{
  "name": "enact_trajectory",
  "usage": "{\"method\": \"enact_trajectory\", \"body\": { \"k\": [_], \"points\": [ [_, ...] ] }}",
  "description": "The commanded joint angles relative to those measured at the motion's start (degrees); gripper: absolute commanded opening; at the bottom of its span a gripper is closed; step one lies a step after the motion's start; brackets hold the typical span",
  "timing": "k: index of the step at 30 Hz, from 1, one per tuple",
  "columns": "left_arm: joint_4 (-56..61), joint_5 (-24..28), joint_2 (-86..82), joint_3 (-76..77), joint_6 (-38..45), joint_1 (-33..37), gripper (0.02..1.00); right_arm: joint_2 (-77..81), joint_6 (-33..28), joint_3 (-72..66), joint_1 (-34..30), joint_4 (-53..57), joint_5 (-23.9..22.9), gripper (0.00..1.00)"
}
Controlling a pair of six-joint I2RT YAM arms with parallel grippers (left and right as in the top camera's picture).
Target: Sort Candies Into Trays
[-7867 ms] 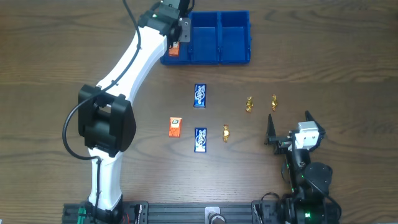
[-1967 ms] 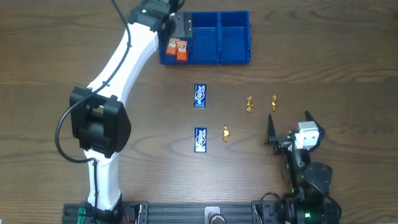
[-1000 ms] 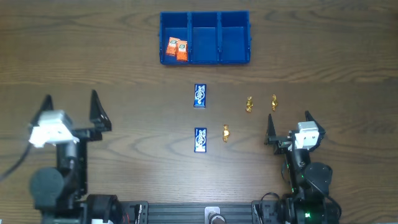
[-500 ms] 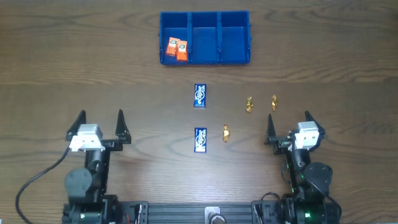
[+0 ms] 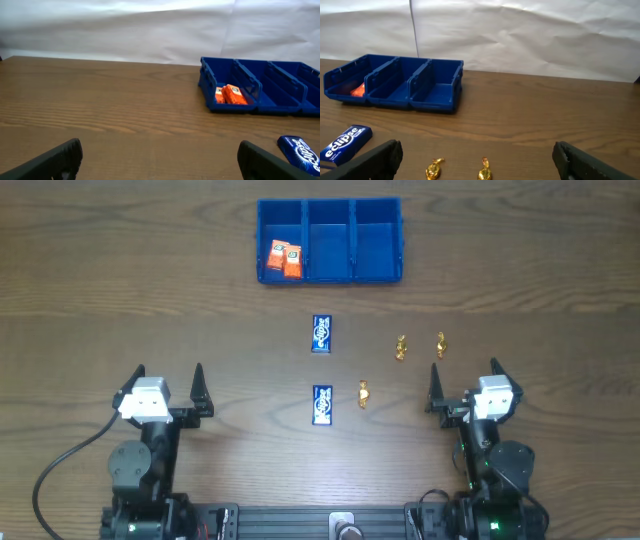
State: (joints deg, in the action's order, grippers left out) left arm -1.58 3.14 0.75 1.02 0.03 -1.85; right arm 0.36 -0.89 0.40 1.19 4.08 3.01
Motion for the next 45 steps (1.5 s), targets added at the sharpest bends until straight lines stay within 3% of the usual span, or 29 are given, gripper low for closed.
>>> {"method": "enact_trajectory", "body": {
  "k": [1,8,11,13,16,20,22,28,37,41,45],
  "points": [
    [-2.7,0.5,-0.4,-0.7,0.2,0.4,0.998,-0.1,-0.7,0.0,-0.3,0.6,0.0,0.998],
    [-2.7,0.5,-0.4,-0.7,0.2,0.4,0.998,-0.1,-0.7,0.0,-0.3,-0.2,0.2,0.998],
    [-2.7,0.5,-0.4,-0.7,0.2,0.4,0.998,-0.1,-0.6,0.0,-0.3,-0.5,3.8,0.998],
    [-2.7,0.5,-0.4,-0.7,0.2,0.4,0.998,-0.1,4.2,0.0,-0.3,-4.5,7.6,0.998],
    [-2.7,0.5,-0.4,-0.7,0.2,0.4,0.998,-0.1,16.5,0.4,-0.3,-12.8,7.8,0.998],
    [-2.7,0.5,-0.4,-0.7,0.2,0.4,0.998,-0.1,20.3,3.7,-0.2,-15.4,8.0,0.998],
    [-2.7,0.5,-0.4,-0.7,0.2,0.4,0.998,1.0,20.9,7.4,-0.2,-14.3,10.3,0.998],
    [-2.7,0.5,-0.4,-0.7,0.2,0.4,0.998,15.7,20.5,29.2,-0.2,-0.6,22.0,0.998],
    [-2.7,0.5,-0.4,-0.7,0.2,0.4,0.996,43.5,19.3,57.1,-0.2,26.9,33.3,0.998],
    [-2.7,0.5,-0.4,-0.7,0.2,0.4,0.998,53.8,17.4,63.9,0.9,39.4,34.6,0.996],
    [-2.7,0.5,-0.4,-0.7,0.2,0.4,0.998,63.6,16.9,67.2,7.0,46.9,31.4,0.998]
  ]
}}
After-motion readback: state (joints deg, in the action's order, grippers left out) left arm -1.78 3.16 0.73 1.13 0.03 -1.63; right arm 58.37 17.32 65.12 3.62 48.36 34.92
